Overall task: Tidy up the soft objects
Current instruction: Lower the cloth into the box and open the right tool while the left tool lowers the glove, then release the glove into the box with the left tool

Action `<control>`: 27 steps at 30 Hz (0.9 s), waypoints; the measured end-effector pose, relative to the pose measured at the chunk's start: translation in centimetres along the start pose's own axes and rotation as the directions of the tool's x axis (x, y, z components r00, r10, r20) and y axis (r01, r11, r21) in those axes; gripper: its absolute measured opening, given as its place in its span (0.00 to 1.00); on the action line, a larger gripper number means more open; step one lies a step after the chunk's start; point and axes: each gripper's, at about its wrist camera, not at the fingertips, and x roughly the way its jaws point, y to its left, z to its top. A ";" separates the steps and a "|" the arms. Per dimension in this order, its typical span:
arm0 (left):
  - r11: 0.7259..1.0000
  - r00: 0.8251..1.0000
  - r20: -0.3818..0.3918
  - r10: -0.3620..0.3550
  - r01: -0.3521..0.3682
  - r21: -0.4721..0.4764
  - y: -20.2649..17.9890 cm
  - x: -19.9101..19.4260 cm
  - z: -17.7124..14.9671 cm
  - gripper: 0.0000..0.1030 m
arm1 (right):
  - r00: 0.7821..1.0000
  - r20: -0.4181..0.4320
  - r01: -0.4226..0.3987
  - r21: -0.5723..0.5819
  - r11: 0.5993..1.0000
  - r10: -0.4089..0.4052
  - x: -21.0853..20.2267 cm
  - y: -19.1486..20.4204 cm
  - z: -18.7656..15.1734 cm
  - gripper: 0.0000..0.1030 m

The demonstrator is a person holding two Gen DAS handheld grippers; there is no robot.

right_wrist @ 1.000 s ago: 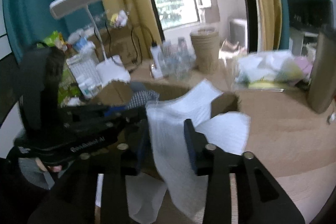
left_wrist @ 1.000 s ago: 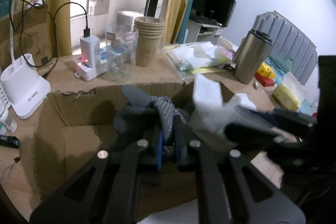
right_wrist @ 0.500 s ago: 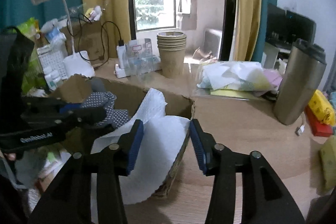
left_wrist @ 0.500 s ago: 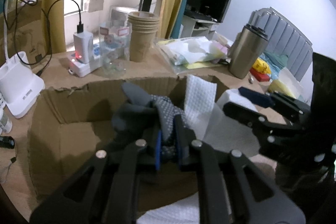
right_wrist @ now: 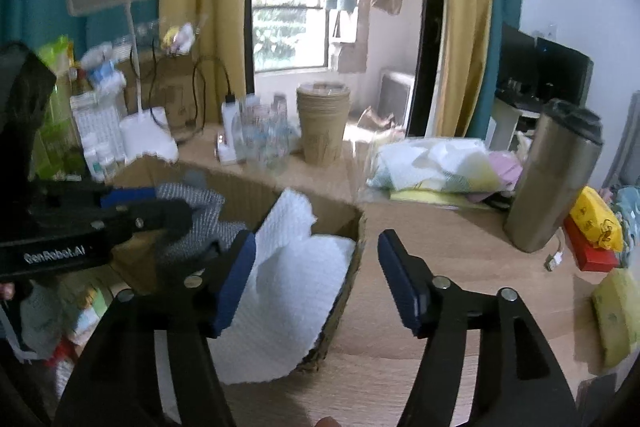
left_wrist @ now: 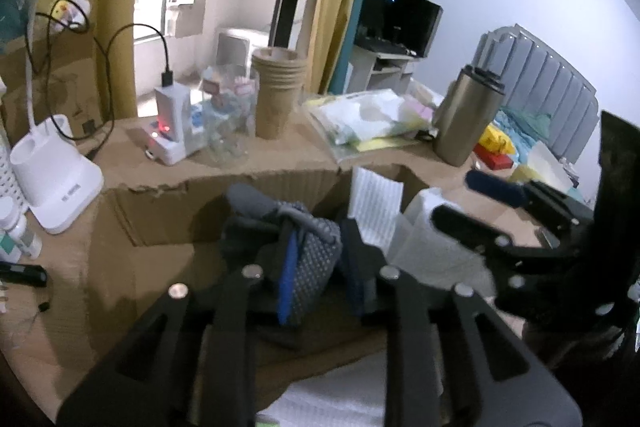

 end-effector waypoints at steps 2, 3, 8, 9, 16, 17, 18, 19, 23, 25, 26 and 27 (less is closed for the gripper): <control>1.000 1.000 0.013 0.003 -0.003 0.002 -0.1 -0.7 0.1 0.24 | 1.000 0.021 0.008 0.012 1.000 -0.009 -0.9 -0.3 0.3 0.67; 1.000 1.000 0.022 0.005 -0.005 0.004 -0.1 -1.1 0.1 0.24 | 0.999 0.030 0.017 0.013 1.000 -0.017 -1.4 -0.3 0.3 0.67; 1.000 0.998 0.062 0.014 -0.015 0.008 -0.3 -3.1 0.1 0.25 | 0.999 0.038 0.029 0.015 0.999 -0.030 -2.9 -0.3 0.3 0.67; 1.000 0.998 0.068 0.017 -0.017 0.008 -0.3 -3.5 0.1 0.25 | 0.999 0.038 0.026 0.017 1.000 -0.027 -3.2 -0.2 0.2 0.67; 0.998 0.990 0.134 0.043 -0.048 0.034 -0.9 -6.7 -0.3 0.35 | 0.998 0.061 0.029 0.009 1.000 -0.029 -5.7 1.0 -0.1 0.67; 0.998 0.989 0.143 0.048 -0.054 0.039 -1.1 -7.1 -0.4 0.40 | 0.997 0.066 0.028 0.010 1.000 -0.029 -6.1 1.1 -0.1 0.69; 0.998 0.987 0.154 0.048 -0.055 0.041 -1.2 -7.6 -0.4 0.51 | 0.997 0.073 0.029 0.010 1.000 -0.029 -6.6 1.3 -0.1 0.72; 0.998 0.985 0.167 0.044 -0.052 0.043 -1.2 -8.2 -0.5 0.55 | 0.996 0.078 0.029 0.011 1.000 -0.030 -6.9 1.4 -0.1 0.73; 0.996 0.974 0.221 0.053 -0.067 0.057 -1.5 -10.5 -0.8 0.57 | 0.995 0.097 0.025 0.009 1.000 -0.025 -8.5 1.9 -0.3 0.75; 0.996 0.970 0.235 0.056 -0.072 0.059 -1.6 -11.5 -0.9 0.59 | 0.995 0.102 0.023 0.001 1.000 -0.023 -9.2 2.3 -0.5 0.75; 0.996 0.969 0.240 0.058 -0.074 0.057 -1.6 -11.8 -1.0 0.62 | 0.994 0.103 0.023 -0.001 1.000 -0.023 -9.3 2.4 -0.5 0.75; 0.996 0.967 0.247 0.058 -0.074 0.055 -1.6 -12.2 -1.0 0.64 | 0.994 0.106 0.021 -0.001 1.000 -0.021 -9.6 2.5 -0.6 0.75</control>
